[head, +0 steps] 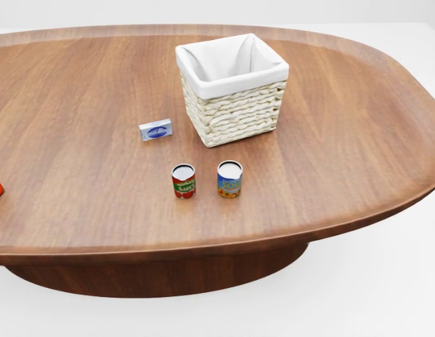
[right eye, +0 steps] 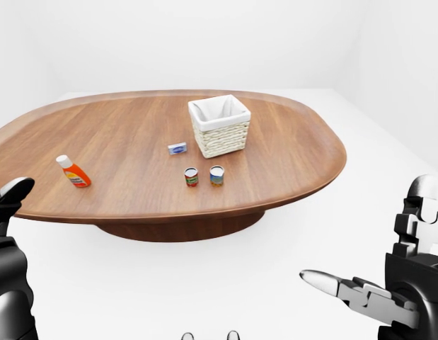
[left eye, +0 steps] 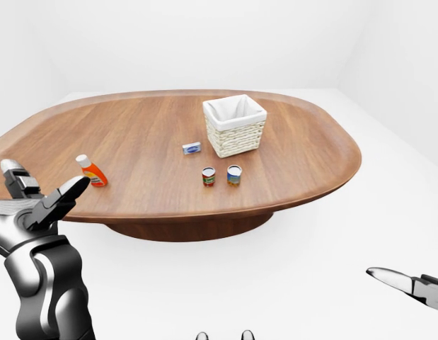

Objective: Pick up the tomato sauce, and put it in the basket.

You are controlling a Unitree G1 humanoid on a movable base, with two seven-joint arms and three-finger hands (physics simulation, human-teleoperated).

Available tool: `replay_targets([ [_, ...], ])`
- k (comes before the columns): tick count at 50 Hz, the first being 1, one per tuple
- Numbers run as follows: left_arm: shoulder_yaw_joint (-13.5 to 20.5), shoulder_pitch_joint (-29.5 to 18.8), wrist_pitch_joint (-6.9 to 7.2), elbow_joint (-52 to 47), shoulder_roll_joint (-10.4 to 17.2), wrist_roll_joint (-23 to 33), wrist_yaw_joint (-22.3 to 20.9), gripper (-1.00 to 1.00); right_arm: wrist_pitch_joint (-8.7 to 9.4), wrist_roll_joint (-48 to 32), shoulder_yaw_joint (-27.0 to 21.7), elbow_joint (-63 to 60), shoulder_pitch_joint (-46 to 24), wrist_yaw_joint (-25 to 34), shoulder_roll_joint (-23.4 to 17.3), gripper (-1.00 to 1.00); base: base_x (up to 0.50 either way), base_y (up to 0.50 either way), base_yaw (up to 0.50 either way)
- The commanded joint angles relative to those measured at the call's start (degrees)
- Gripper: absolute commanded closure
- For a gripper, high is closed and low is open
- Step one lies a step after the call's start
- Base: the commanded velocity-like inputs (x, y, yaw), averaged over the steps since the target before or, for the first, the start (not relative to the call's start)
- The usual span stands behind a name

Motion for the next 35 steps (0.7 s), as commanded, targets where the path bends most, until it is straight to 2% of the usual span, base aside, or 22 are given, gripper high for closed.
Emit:
replay_targets([
  [1,0.12,0.1,0.0,-0.04,0.0,0.06,-0.01,-1.0,0.0,-0.46,-0.08,-0.2,-0.16,0.87,0.75,-1.0,0.0,-0.36,0.0],
  [9,0.19,0.06,0.0,0.5,0.0,0.09,-0.21,-1.0,0.0,-1.28,-0.14,-0.2,-0.49,1.64,1.45,-1.0,0.0,-0.33,0.0],
  [23,-0.02,-0.02,0.0,0.34,-0.02,0.24,-0.08,-1.0,0.0,-4.28,0.74,0.17,-1.72,2.2,1.64,-1.0,0.0,0.0,0.0],
  [35,-0.14,-0.23,0.0,0.45,0.1,0.27,0.07,-1.0,0.0,-5.34,1.46,0.18,-1.96,1.96,1.22,-1.0,0.33,0.0,0.0],
])
